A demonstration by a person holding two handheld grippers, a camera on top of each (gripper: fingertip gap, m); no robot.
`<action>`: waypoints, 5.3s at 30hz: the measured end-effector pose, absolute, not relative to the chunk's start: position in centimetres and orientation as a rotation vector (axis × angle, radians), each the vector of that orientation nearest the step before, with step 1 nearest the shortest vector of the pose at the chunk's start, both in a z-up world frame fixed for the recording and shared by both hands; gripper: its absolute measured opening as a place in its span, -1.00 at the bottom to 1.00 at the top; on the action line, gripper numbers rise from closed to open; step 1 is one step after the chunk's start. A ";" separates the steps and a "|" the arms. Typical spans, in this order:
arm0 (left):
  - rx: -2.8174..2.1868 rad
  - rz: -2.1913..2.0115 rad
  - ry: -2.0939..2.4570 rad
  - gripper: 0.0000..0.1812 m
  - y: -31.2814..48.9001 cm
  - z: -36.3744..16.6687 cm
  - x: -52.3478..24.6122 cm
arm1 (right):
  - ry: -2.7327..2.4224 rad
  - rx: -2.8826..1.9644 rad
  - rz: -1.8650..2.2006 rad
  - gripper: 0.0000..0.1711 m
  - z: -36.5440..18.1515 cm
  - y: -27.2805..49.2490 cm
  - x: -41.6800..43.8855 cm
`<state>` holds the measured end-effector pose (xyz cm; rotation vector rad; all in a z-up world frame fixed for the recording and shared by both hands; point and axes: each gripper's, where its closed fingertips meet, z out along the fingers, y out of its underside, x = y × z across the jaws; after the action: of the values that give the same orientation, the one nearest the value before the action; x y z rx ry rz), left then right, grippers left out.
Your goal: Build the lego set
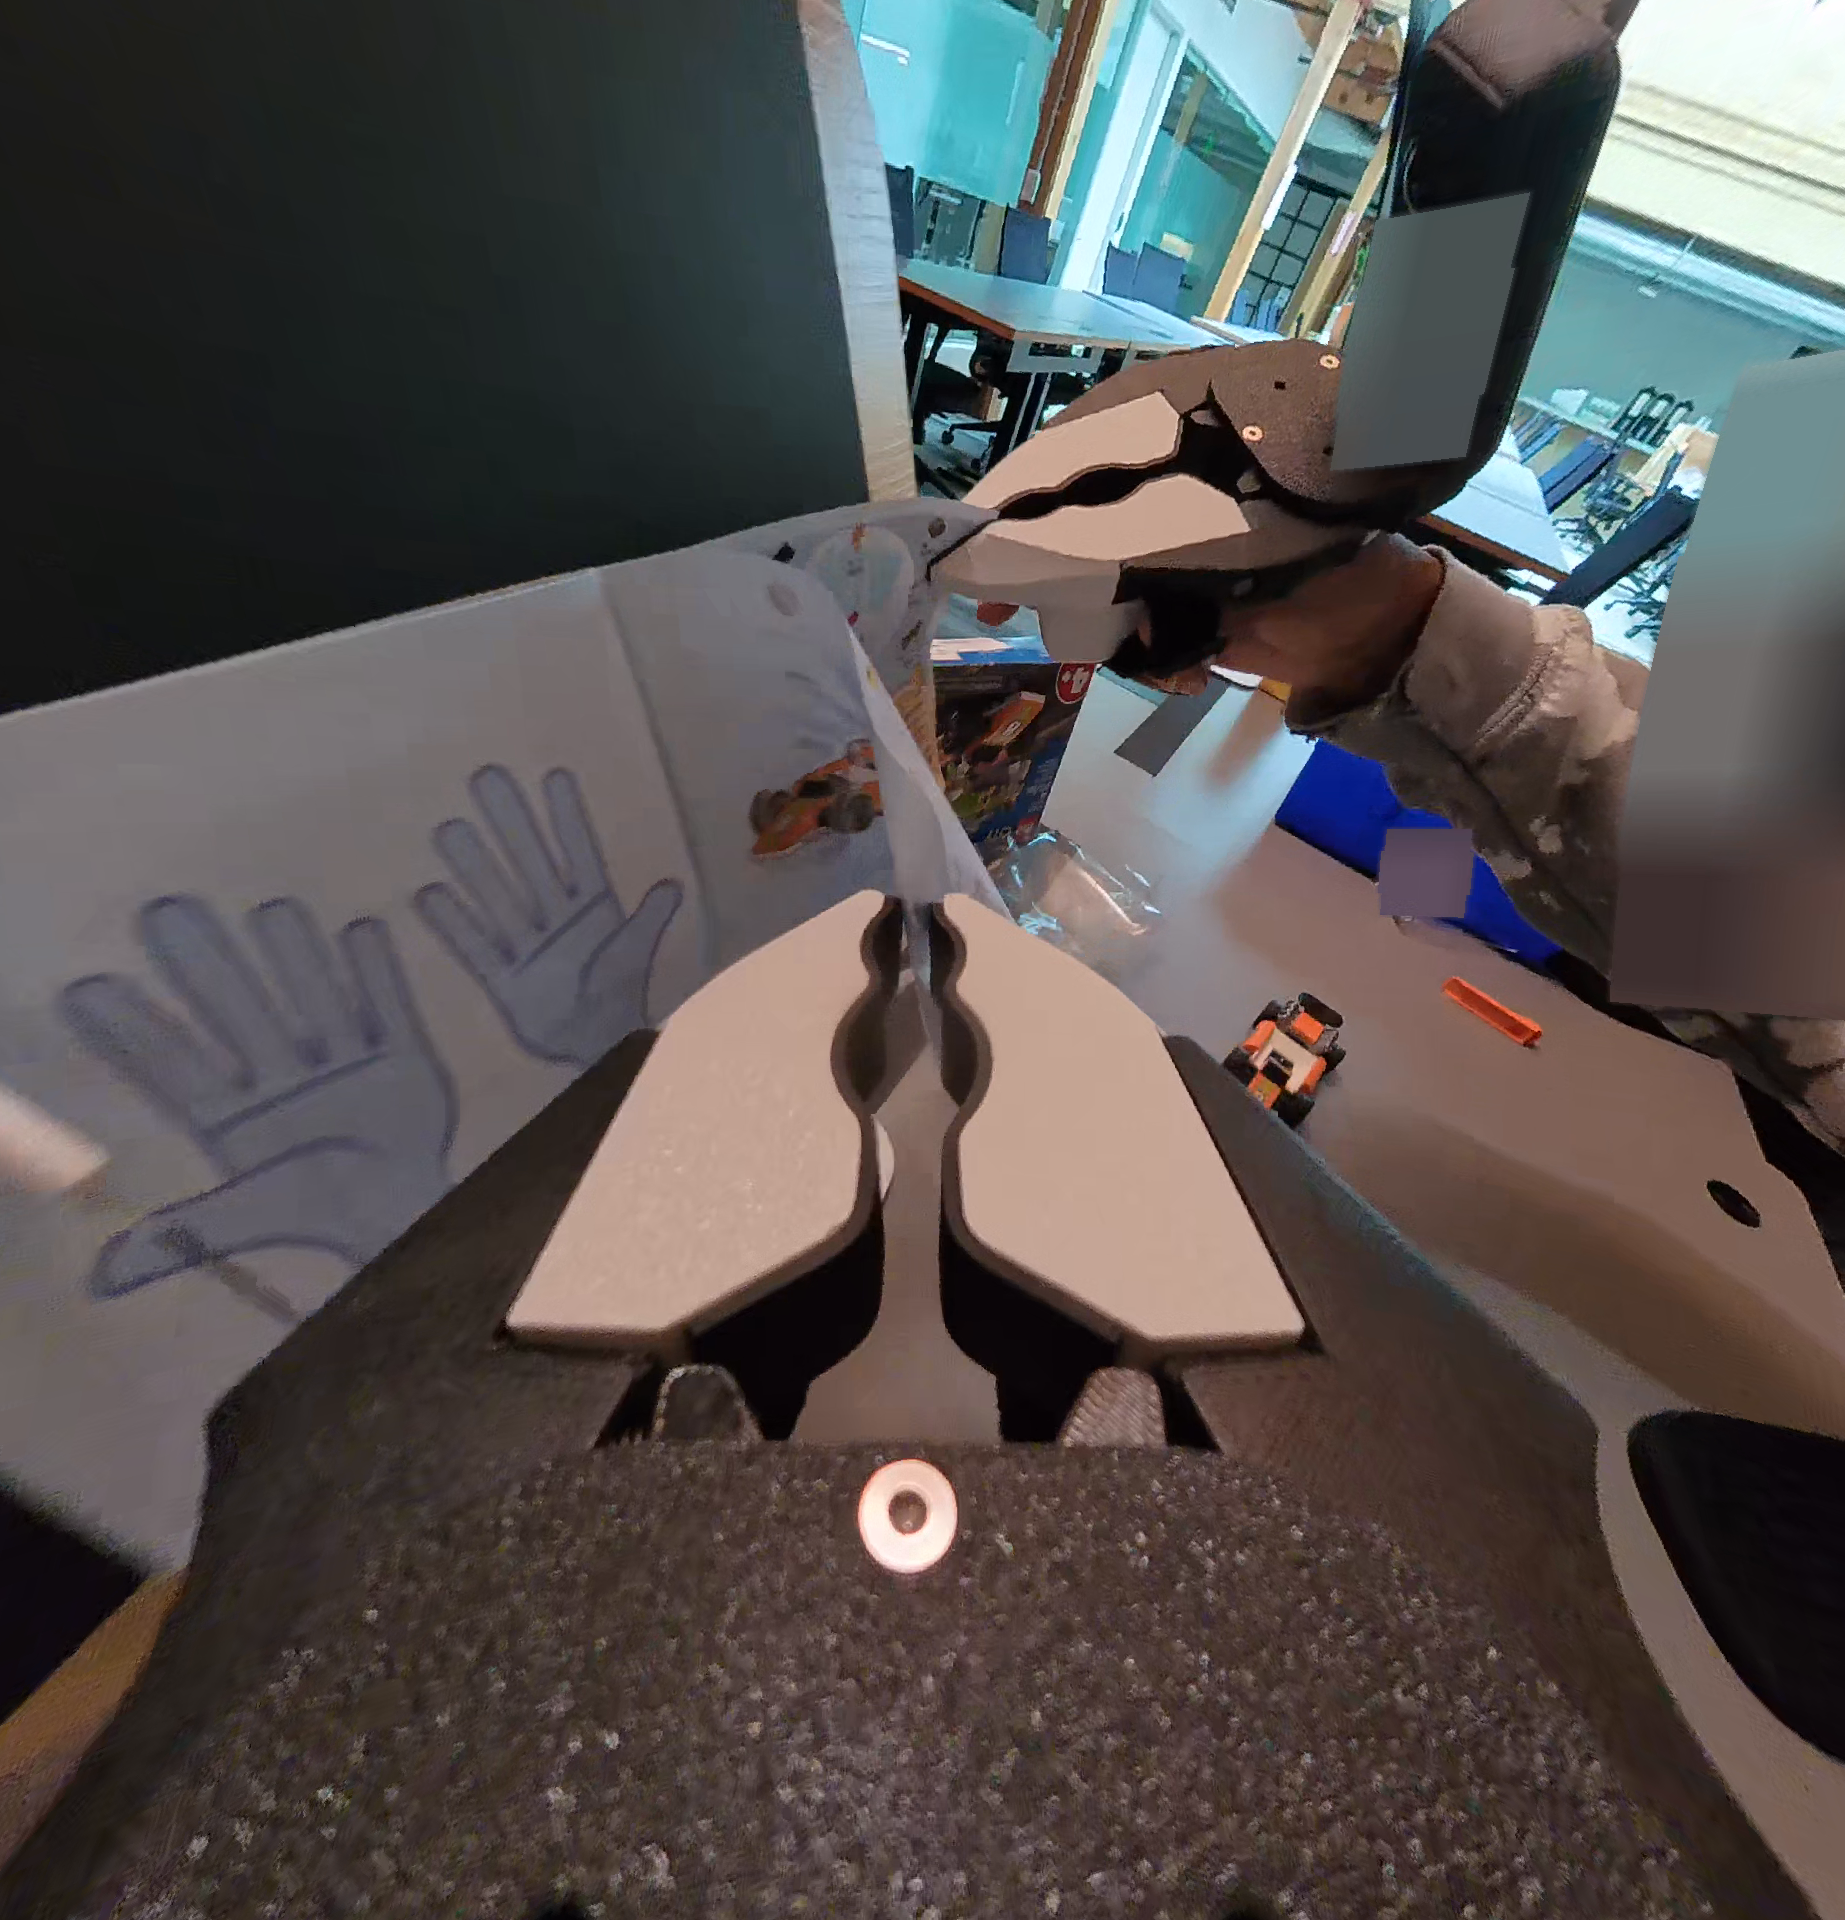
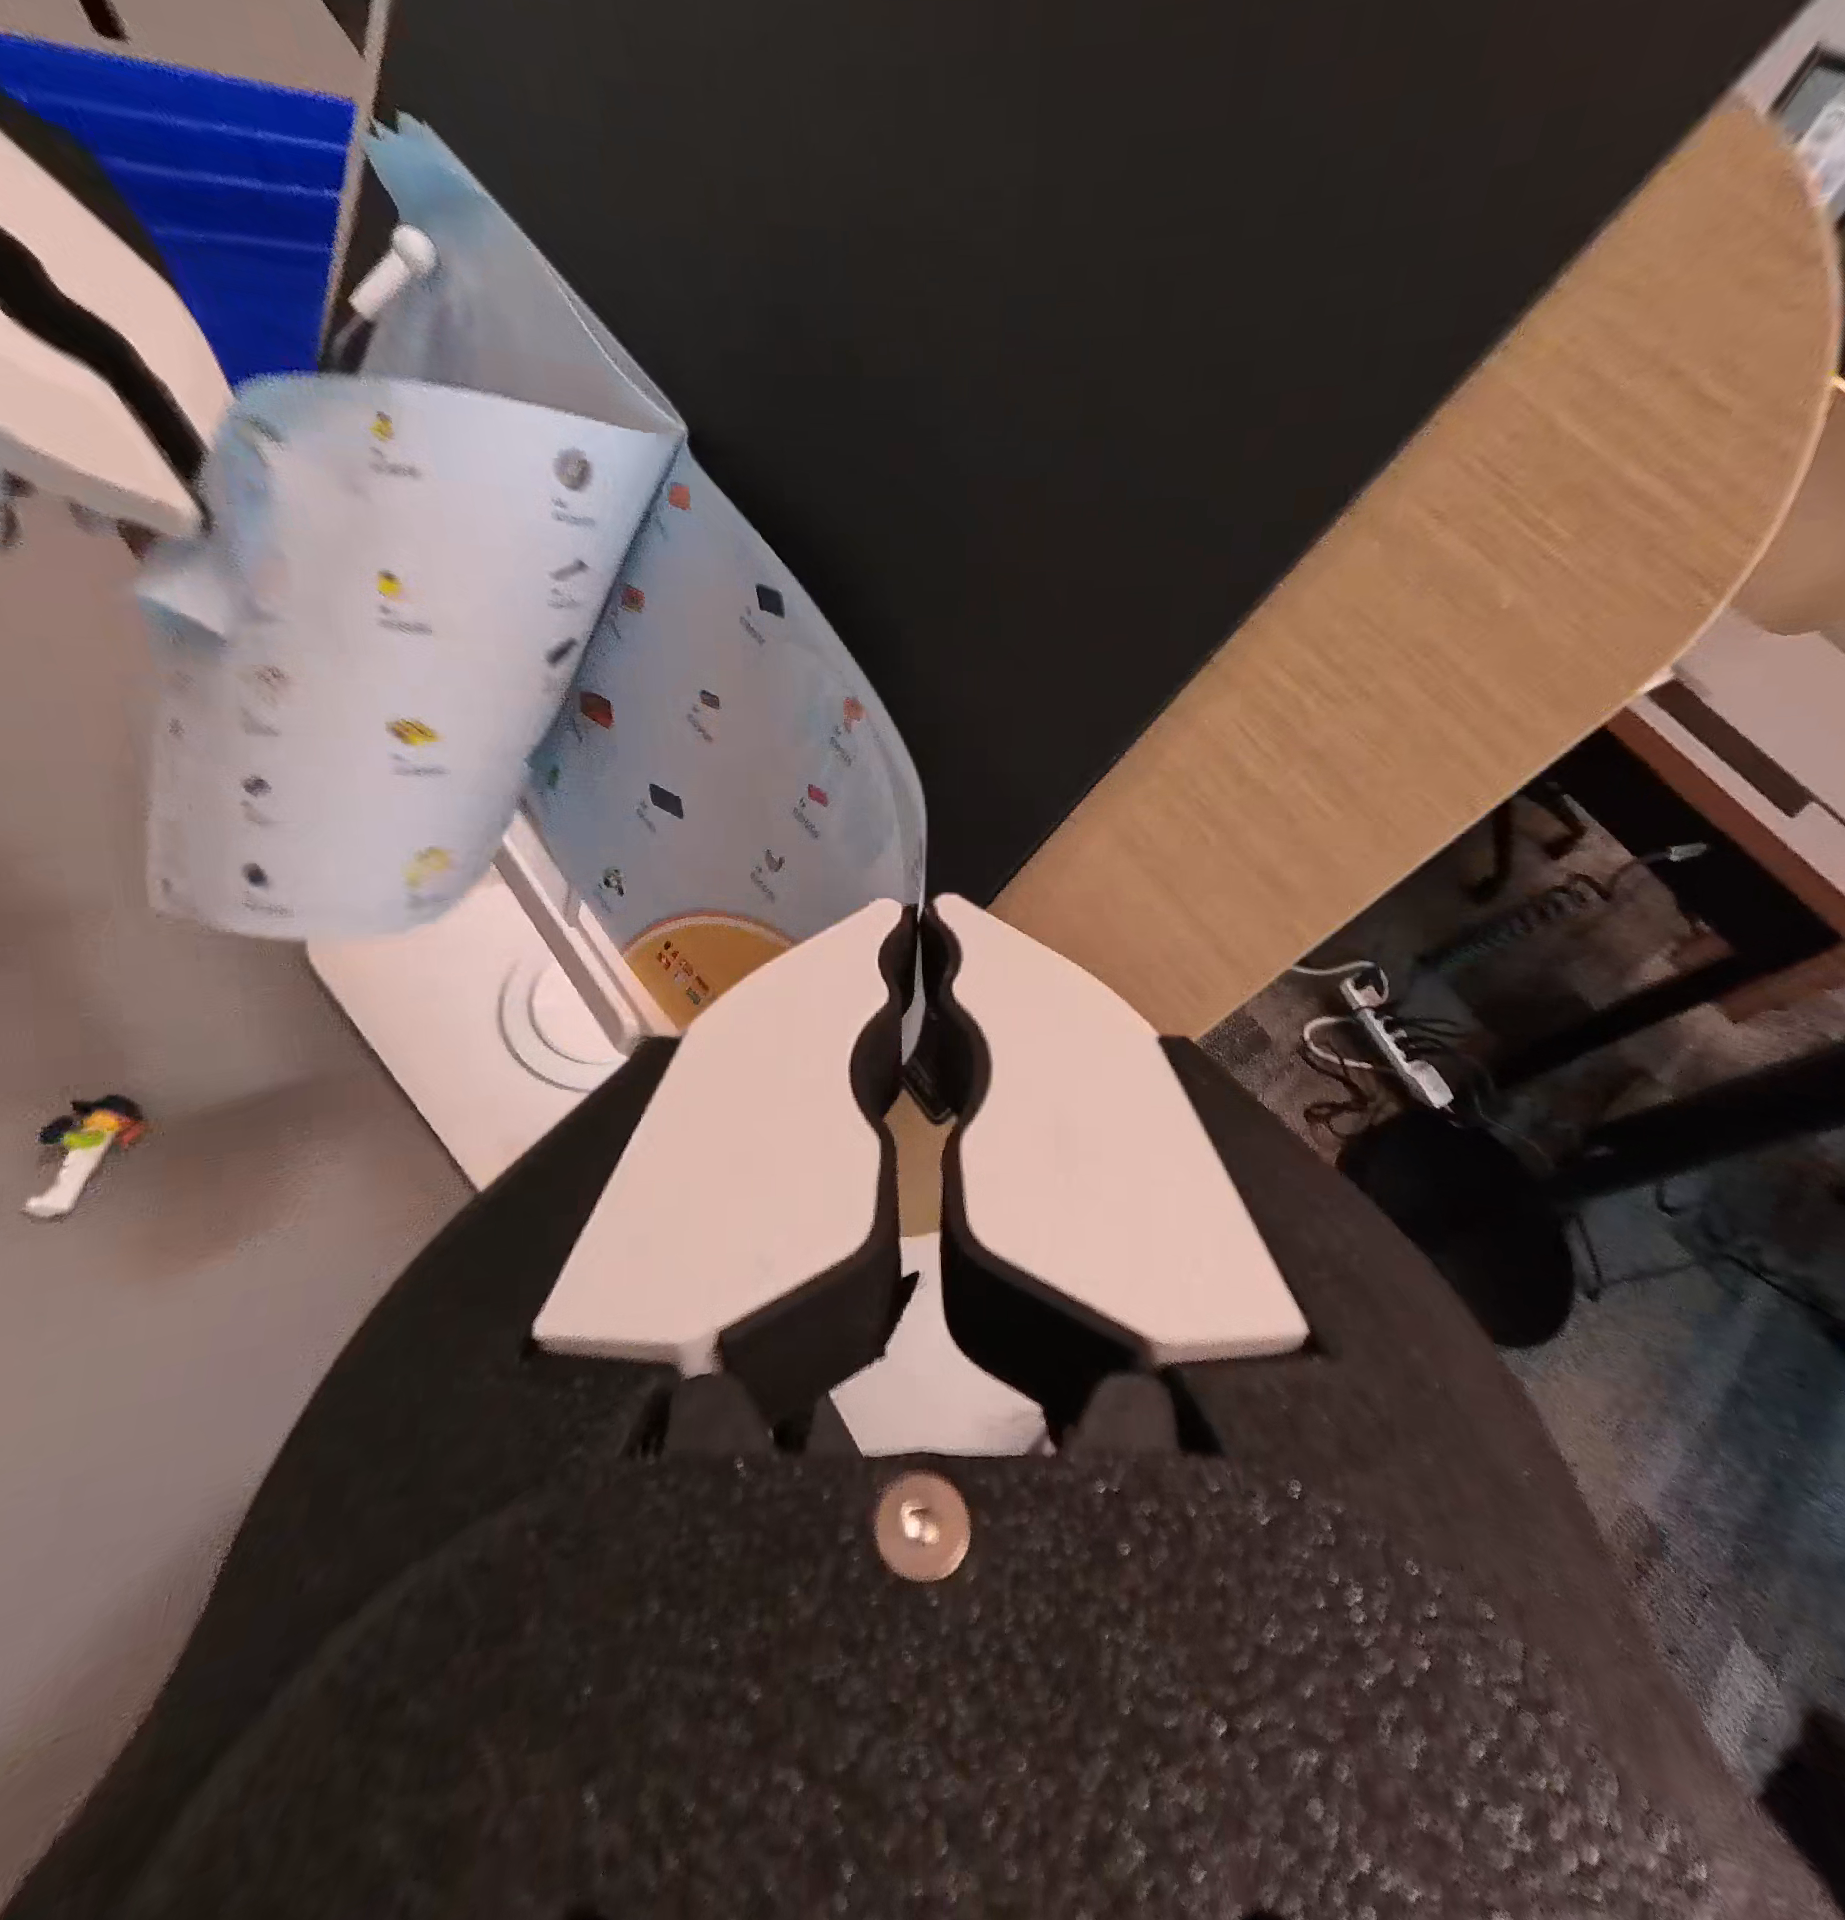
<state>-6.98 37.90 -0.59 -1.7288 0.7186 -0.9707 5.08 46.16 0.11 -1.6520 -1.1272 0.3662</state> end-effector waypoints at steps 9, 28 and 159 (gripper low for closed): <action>-1.756 -1.063 0.604 -0.94 38.7 -0.2 -12.0 | -1.118 -1.675 0.323 -1.00 -0.7 46.6 4.9; -1.702 -1.148 0.592 -0.93 38.4 0.8 -9.4 | -1.095 -1.672 0.319 -0.88 -0.8 46.2 5.0; -1.668 -0.676 0.666 -0.82 18.5 -10.0 -3.3 | -0.374 -1.670 0.200 -0.73 -11.9 24.4 14.7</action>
<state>-3.31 18.51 -9.99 -1.6679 0.6658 -0.6764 14.66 24.37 -11.91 -1.6695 -0.3740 0.1997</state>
